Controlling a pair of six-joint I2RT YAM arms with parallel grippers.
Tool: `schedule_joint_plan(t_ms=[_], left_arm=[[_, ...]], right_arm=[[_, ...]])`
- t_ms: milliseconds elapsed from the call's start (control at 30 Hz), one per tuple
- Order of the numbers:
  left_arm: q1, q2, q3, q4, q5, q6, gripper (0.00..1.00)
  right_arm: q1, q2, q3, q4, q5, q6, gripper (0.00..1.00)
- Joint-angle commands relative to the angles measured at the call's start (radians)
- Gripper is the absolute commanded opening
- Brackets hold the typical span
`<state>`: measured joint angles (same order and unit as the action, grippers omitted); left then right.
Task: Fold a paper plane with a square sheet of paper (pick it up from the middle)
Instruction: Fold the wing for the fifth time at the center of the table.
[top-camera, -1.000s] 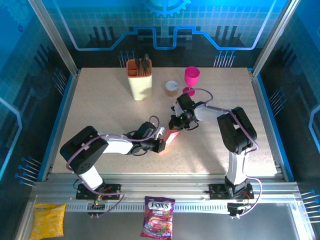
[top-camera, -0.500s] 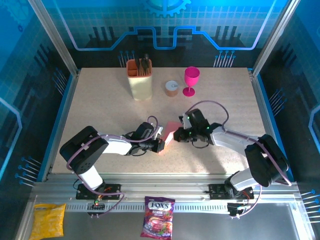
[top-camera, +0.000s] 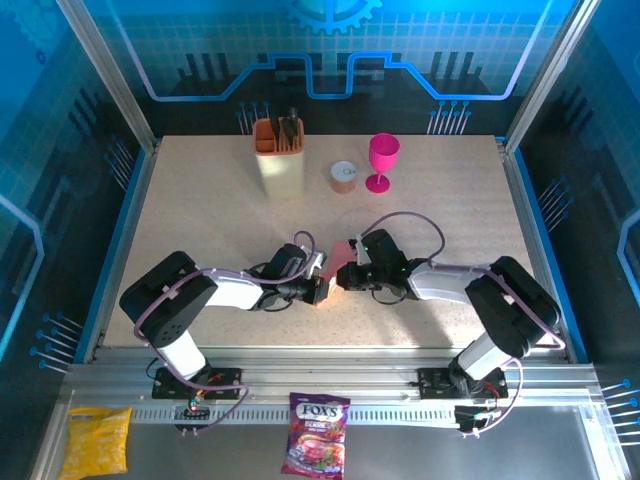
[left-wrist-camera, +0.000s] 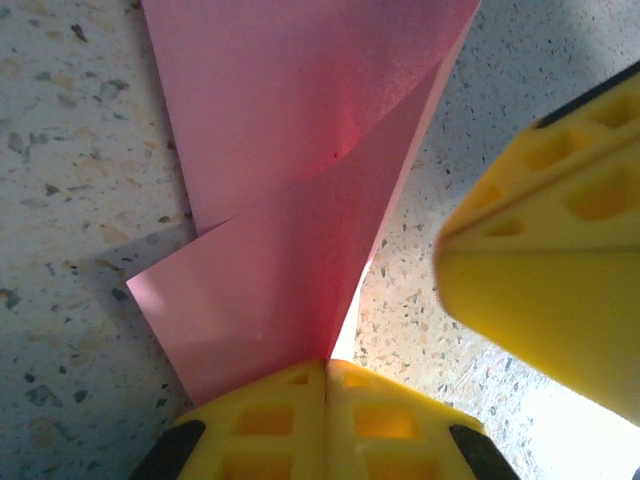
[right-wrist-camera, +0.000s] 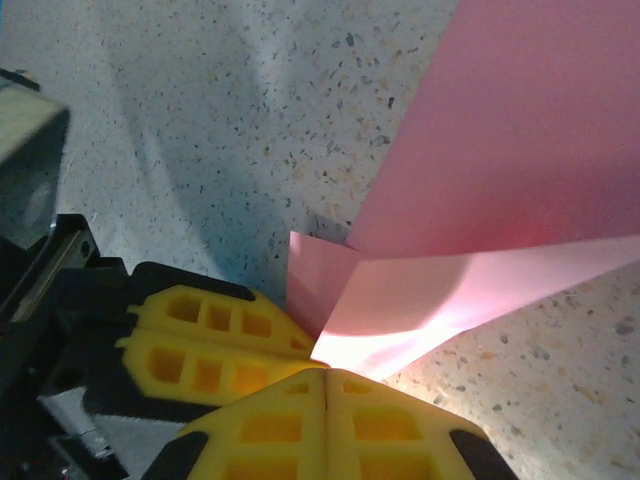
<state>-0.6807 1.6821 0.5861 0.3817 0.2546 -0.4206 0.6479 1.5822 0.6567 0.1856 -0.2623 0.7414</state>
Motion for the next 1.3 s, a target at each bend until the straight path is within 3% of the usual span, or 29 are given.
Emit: schedule_joint_plan(t_ms=[0, 500, 733, 767, 867, 933, 1000, 1033, 1100, 1133, 1267], left_arm=[[0.015, 0.035, -0.026, -0.044, -0.006, -0.004, 0.0], [0.023, 0.032, -0.026, -0.044, 0.0, -0.005, 0.0], [0.038, -0.059, -0.025, -0.053, 0.015, -0.046, 0.0], [0.039, -0.085, -0.024, -0.057, 0.017, -0.054, 0.02], [0.039, -0.149, -0.014, -0.077, 0.013, -0.073, 0.28], [0.04, -0.179, -0.009, -0.087, 0.018, -0.082, 0.34], [0.04, -0.195, -0.009, -0.089, 0.028, -0.087, 0.33], [0.038, -0.199, -0.013, -0.081, 0.042, -0.089, 0.28], [0.036, -0.196, -0.018, -0.062, 0.074, -0.087, 0.05], [0.034, -0.192, -0.019, -0.056, 0.09, -0.085, 0.0], [0.009, -0.159, -0.021, -0.022, 0.135, -0.066, 0.0]], right_arm=[[0.009, 0.037, 0.033, 0.062, 0.001, 0.008, 0.0], [-0.001, 0.21, 0.079, 0.102, -0.01, 0.017, 0.0], [-0.009, 0.22, 0.027, 0.089, 0.035, 0.051, 0.0], [-0.01, 0.222, 0.024, 0.071, 0.039, 0.053, 0.0], [-0.01, 0.232, 0.028, 0.046, 0.042, 0.058, 0.0], [-0.008, 0.238, 0.032, 0.027, 0.047, 0.061, 0.0], [-0.008, 0.243, 0.033, 0.016, 0.052, 0.064, 0.0], [-0.008, 0.246, 0.035, 0.009, 0.051, 0.065, 0.0], [-0.007, 0.254, 0.036, 0.006, 0.049, 0.065, 0.0], [-0.007, 0.259, 0.035, 0.004, 0.048, 0.067, 0.0], [-0.004, 0.274, 0.036, 0.005, 0.043, 0.072, 0.0]])
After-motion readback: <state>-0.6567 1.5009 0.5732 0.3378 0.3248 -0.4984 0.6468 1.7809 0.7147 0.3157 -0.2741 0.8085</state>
